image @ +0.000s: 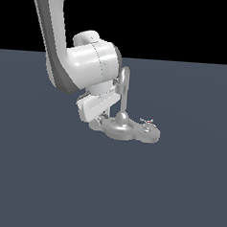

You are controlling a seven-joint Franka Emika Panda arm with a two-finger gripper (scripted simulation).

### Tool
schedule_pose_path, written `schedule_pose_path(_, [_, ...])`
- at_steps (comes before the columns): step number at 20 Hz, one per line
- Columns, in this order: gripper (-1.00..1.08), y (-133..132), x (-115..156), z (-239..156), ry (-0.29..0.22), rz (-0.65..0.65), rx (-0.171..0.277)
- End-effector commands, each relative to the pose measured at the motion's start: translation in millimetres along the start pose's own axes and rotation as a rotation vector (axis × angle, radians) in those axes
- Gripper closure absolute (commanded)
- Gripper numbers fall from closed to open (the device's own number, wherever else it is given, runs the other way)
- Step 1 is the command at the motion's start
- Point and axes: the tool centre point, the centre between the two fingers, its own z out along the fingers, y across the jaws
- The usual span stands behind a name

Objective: Turn on the faucet by rotating a designated handle.

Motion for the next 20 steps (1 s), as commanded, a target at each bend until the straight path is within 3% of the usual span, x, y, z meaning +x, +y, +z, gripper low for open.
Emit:
schedule_pose_path(1, [-0.68,40.5,17.6,15.6,0.034,-0.129,-0.095])
schedule_pose_path(2, [-0.68,26.5,31.4,12.9,0.03,-0.16,-0.106])
schedule_pose_path(3, [-0.44,25.4,28.1,16.2,0.004,-0.193,-0.118])
schedule_pose_path(4, [-0.82,34.9,12.5,25.3,0.006,-0.205,-0.105])
schedule_pose_path(5, [-0.64,-38.9,93.1,-2.6,0.087,-0.255,-0.074])
schedule_pose_path(6, [-0.64,-52.1,108.4,-9.9,0.137,-0.286,-0.054])
schedule_pose_path(7, [-0.48,-14.2,76.5,2.1,0.068,-0.262,-0.123])
schedule_pose_path(8, [-0.48,-13.2,75.5,1.5,0.062,-0.259,-0.13])
schedule_pose_path(9, [-0.13,-19.5,68.8,-15.7,0.038,-0.354,-0.108])
schedule_pose_path(10, [-0.13,-37.0,83.7,-7.2,0.028,-0.391,-0.099])
schedule_pose_path(11, [-0.52,16.6,36.1,9.8,0.057,-0.299,-0.111])
schedule_pose_path(12, [-0.24,0.6,40.4,0.3,0.049,-0.399,-0.111])
schedule_pose_path(13, [-0.24,-46.1,82.8,4.6,0.042,-0.499,-0.109])
schedule_pose_path(14, [0.72,-30.9,147.6,17.6,0.041,-0.399,-0.103])
schedule_pose_path(15, [0.72,-44.9,133.1,11.1,0.041,-0.299,-0.096])
schedule_pose_path(16, [0.79,9.9,62.4,-1.0,0.063,-0.317,-0.118])
schedule_pose_path(17, [0.79,18.1,50.7,2.5,0.063,-0.317,-0.118])
schedule_pose_path(18, [0.89,62.0,-16.8,11.0,-0.018,-0.291,-0.133])
schedule_pose_path(19, [0.18,-7.6,-11.1,-13.1,-0.049,-0.231,-0.059])
schedule_pose_path(20, [0.18,-0.7,-38.5,33.5,-0.08,-0.17,0.015])
